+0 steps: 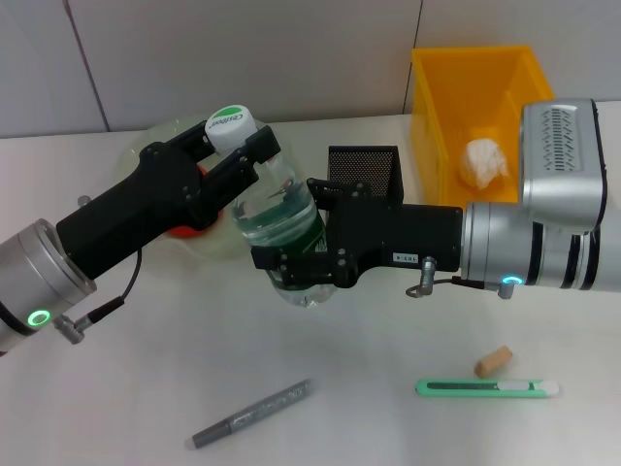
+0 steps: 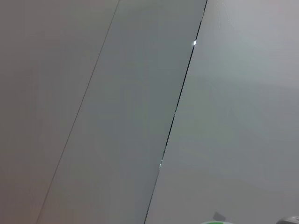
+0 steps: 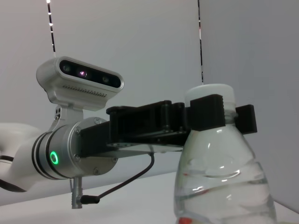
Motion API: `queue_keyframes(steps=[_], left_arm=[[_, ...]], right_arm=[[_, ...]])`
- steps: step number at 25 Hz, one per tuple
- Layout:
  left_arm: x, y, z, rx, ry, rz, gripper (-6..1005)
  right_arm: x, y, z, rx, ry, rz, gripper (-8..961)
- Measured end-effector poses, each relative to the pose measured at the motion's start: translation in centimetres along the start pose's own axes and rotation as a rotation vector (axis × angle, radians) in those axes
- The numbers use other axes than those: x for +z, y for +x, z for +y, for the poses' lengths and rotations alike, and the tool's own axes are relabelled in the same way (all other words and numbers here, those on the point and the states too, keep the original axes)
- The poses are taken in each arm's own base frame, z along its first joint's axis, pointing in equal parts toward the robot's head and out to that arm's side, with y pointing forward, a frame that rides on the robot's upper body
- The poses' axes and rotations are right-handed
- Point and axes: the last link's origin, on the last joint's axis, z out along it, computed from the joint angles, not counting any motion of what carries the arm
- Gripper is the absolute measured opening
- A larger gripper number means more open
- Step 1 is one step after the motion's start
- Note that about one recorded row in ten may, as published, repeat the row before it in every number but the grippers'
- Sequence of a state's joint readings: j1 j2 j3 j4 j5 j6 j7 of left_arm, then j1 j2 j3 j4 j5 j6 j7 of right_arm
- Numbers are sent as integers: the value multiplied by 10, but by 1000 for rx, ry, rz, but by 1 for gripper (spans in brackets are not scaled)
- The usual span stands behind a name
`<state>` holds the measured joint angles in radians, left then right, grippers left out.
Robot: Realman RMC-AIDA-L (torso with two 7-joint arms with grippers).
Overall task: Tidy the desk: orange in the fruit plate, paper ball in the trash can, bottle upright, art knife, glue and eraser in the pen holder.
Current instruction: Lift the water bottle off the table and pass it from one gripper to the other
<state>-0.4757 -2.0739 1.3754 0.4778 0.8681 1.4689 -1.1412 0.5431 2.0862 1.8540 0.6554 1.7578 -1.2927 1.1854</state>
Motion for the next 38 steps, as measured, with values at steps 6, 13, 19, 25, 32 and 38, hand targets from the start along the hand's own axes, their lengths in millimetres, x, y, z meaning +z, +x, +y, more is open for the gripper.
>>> queue_keyframes(steps=[6,13,19,25,32,38], left_arm=[[0,2,0,5,-3,8,438],[5,10,1,13,-24,19,439],[7,14,1,17,-33,25,439],[7,14,1,18,-34,25,439],[7,14,1,18,-35,25,439],[7,14,0,18,-29,23,439]], right_arm=[[-1,2,0,10,3,3,770],[-4,5,0,17,12,7,770],[-4,6,0,20,15,10,769],[-4,9,0,25,24,22,769],[-5,16,3,26,25,40,769],[-7,19,4,31,33,42,769]])
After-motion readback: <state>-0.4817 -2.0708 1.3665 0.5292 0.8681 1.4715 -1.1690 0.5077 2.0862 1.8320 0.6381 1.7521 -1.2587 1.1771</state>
